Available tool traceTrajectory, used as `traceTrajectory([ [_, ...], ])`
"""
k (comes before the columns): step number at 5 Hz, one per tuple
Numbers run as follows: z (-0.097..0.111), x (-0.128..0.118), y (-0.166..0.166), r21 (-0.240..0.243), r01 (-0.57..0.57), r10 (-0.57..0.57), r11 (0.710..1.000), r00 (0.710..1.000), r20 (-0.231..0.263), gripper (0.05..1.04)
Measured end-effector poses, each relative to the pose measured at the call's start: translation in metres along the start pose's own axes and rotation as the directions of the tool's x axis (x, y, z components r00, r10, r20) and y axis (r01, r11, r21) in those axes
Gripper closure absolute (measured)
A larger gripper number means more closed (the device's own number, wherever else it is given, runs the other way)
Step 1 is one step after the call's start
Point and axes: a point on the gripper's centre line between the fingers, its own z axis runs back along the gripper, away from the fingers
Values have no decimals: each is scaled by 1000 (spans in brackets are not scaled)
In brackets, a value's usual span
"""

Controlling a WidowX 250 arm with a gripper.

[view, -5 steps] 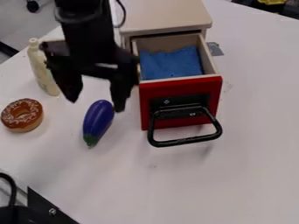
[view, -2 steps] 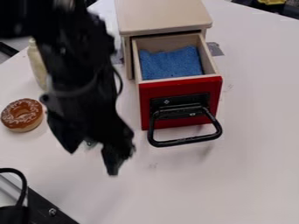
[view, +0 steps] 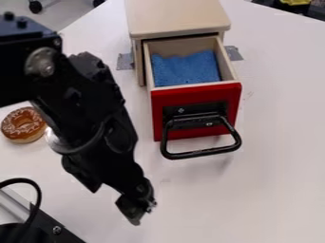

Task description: Close the drawer

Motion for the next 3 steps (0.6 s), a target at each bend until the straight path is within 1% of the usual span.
traceTrajectory([
  [1,0,-3,-14,-33,16,-16,999,1000,12,84],
  [2,-3,-1,-28,-69,43,-39,997,998,51,84],
  [3,-12,11,-36,-88,37,-29,995,996,89,84],
])
